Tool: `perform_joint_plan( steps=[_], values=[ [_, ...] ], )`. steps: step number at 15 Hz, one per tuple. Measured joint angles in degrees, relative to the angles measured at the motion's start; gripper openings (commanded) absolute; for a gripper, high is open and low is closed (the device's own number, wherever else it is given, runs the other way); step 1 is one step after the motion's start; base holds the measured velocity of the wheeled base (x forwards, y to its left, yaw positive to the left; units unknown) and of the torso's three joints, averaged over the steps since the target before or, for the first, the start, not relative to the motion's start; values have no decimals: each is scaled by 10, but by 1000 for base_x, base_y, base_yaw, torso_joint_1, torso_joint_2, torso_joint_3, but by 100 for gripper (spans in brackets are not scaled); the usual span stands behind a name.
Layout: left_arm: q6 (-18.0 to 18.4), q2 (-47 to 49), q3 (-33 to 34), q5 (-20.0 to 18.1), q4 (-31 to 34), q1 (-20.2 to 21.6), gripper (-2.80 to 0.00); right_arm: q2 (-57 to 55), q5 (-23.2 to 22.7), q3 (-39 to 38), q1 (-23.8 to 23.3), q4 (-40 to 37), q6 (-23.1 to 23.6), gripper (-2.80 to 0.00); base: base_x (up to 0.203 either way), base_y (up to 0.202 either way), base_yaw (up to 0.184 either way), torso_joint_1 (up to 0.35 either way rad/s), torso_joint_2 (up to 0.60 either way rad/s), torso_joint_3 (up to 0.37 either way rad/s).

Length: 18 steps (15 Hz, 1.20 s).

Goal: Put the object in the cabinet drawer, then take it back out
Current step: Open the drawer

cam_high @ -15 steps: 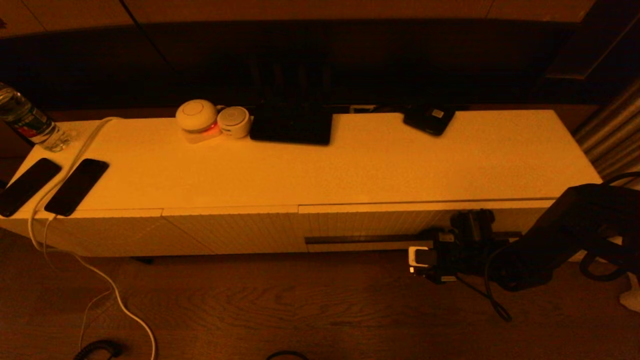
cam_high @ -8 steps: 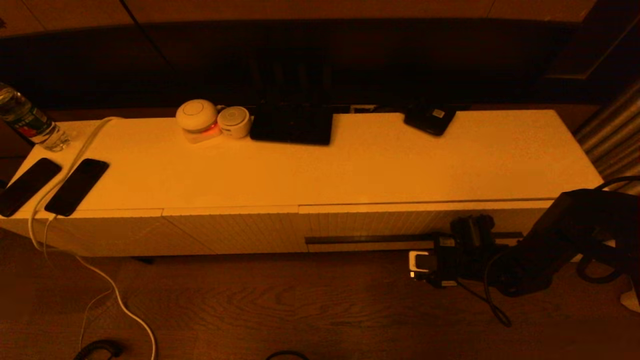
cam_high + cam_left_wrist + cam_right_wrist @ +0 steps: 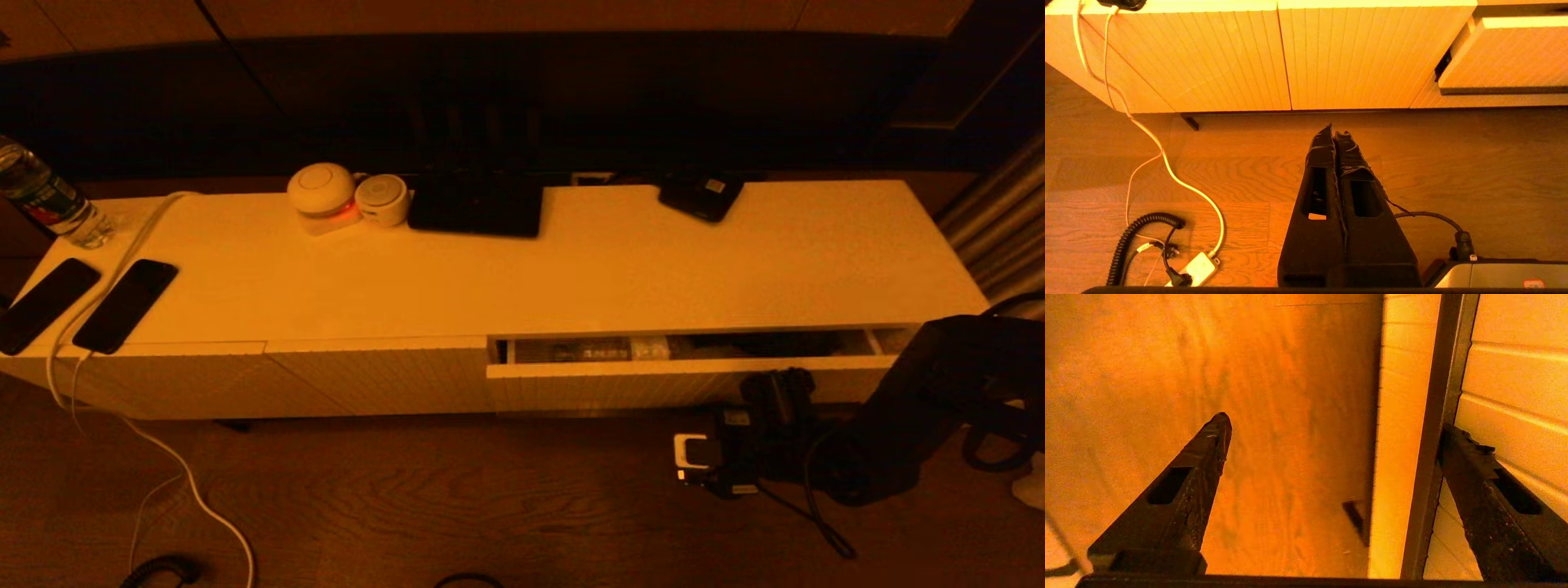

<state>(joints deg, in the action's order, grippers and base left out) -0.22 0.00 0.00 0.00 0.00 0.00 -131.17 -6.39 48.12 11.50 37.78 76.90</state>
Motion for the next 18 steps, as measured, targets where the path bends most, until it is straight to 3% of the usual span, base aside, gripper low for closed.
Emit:
perform_joint_plan(
  steps=[6, 13, 14, 16, 18],
  values=[
    [0, 0, 0, 0, 0, 0, -280, 58, -9, -136, 27, 1, -4, 0, 0, 0, 0, 0, 0, 0],
    [0, 0, 0, 0, 0, 0, -280, 212, -5, -204, 41, -46, -53, 0, 0, 0, 0, 0, 0, 0],
    [0, 0, 0, 0, 0, 0, -280, 247, -5, -209, 41, -72, -57, -280, 0, 0, 0, 0, 0, 0],
    [0, 0, 0, 0, 0, 0, -280, 319, -4, -213, 41, -129, -73, -280, 0, 0, 0, 0, 0, 0],
    [0, 0, 0, 0, 0, 0, -280, 397, -4, -199, 41, -202, -117, -280, 0, 0, 0, 0, 0, 0]
  ],
)
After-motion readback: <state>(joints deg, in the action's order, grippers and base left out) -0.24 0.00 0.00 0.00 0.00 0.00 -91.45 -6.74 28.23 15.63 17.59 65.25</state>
